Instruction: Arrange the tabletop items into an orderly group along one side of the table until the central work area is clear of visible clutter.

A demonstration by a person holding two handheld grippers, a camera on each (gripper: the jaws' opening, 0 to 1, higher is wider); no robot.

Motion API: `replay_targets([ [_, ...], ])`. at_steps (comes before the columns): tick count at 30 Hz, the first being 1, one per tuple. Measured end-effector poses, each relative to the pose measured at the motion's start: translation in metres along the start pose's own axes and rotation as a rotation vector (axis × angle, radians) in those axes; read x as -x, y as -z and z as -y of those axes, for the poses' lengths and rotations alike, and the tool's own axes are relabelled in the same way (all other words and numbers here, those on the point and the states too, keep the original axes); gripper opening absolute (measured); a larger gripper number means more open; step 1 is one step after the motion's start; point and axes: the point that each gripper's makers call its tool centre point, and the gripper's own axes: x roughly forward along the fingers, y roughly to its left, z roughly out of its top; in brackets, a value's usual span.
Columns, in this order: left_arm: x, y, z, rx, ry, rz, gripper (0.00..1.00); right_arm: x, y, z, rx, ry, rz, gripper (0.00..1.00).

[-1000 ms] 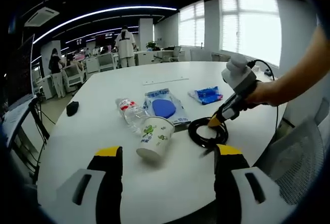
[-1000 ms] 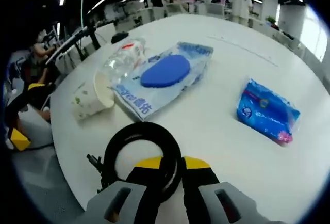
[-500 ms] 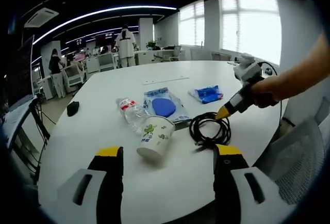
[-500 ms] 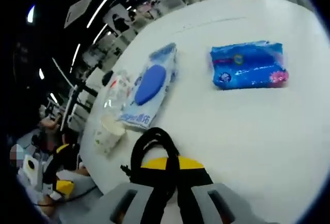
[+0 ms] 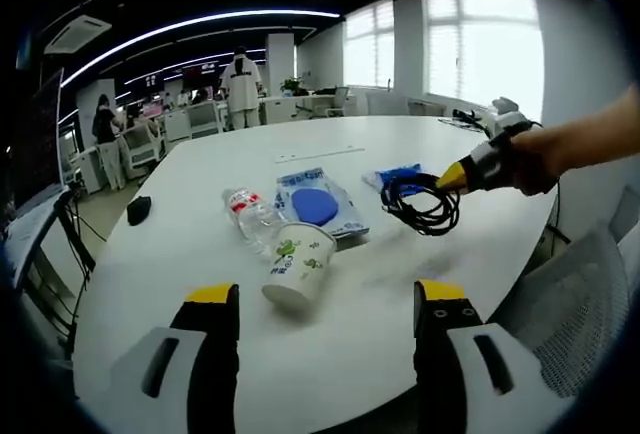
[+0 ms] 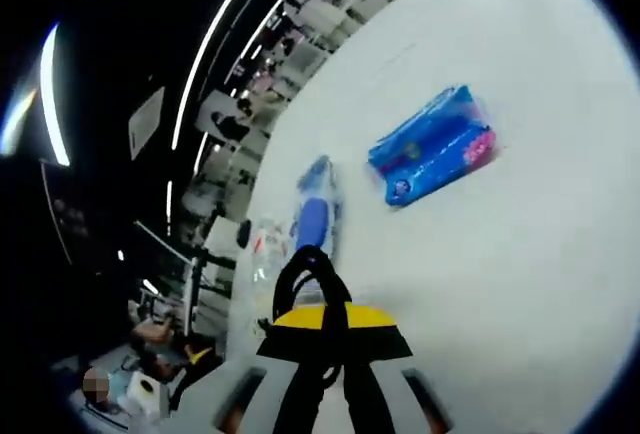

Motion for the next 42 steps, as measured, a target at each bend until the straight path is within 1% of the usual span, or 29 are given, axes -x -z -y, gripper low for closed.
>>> replay_targets([
  [1, 0.0, 0.0, 0.0, -0.001, 0.001, 0.001, 0.71, 0.003, -0.008, 0.002, -0.022, -0.004, 0.026, 0.0],
  [4, -0.001, 0.001, 0.0, -0.002, 0.003, 0.001, 0.71, 0.011, -0.024, 0.008, -0.052, 0.001, 0.078, 0.0],
  [8, -0.001, 0.001, 0.002, -0.005, 0.009, -0.004, 0.71, 0.021, -0.04, 0.026, -0.09, 0.041, 0.142, 0.0],
  [11, -0.001, 0.001, 0.003, -0.009, 0.016, -0.003, 0.71, 0.029, -0.045, 0.041, -0.142, 0.071, 0.171, 0.0],
  [13, -0.002, 0.002, 0.004, -0.013, 0.019, -0.005, 0.71, 0.032, -0.047, 0.048, -0.154, 0.084, 0.181, 0.0],
  [16, -0.002, 0.003, 0.004, -0.015, 0.021, -0.009, 0.71, 0.038, -0.047, 0.06, -0.175, 0.116, 0.196, 0.0],
  [19, -0.003, 0.003, 0.003, -0.014, 0.02, -0.006, 0.71, 0.038, -0.044, 0.074, -0.204, 0.144, 0.195, 0.0],
  [21, -0.003, 0.003, 0.003, -0.014, 0.02, -0.008, 0.71, 0.036, -0.04, 0.084, -0.241, 0.165, 0.198, 0.0],
  [23, -0.002, 0.002, 0.005, -0.016, 0.021, -0.01, 0.71, 0.034, -0.035, 0.094, -0.318, 0.19, 0.212, 0.0],
  [24, -0.002, 0.002, 0.005, -0.017, 0.022, -0.01, 0.71, 0.032, -0.034, 0.096, -0.322, 0.196, 0.213, 0.0],
  [29, -0.003, 0.003, 0.004, -0.018, 0.018, -0.013, 0.71, 0.02, -0.026, 0.098, -0.304, 0.213, 0.194, 0.0],
  [32, -0.003, 0.003, 0.003, -0.017, 0.014, -0.014, 0.71, 0.017, -0.026, 0.097, -0.313, 0.211, 0.197, 0.0],
  [35, -0.003, 0.004, 0.002, -0.021, 0.011, -0.017, 0.7, 0.014, -0.027, 0.098, -0.317, 0.219, 0.203, 0.01],
  [40, -0.002, 0.002, 0.004, -0.019, 0.012, -0.017, 0.7, 0.014, -0.022, 0.097, -0.312, 0.226, 0.206, 0.01],
  [42, -0.003, 0.003, 0.004, -0.023, 0.015, -0.021, 0.7, 0.014, -0.02, 0.099, -0.337, 0.226, 0.214, 0.02],
])
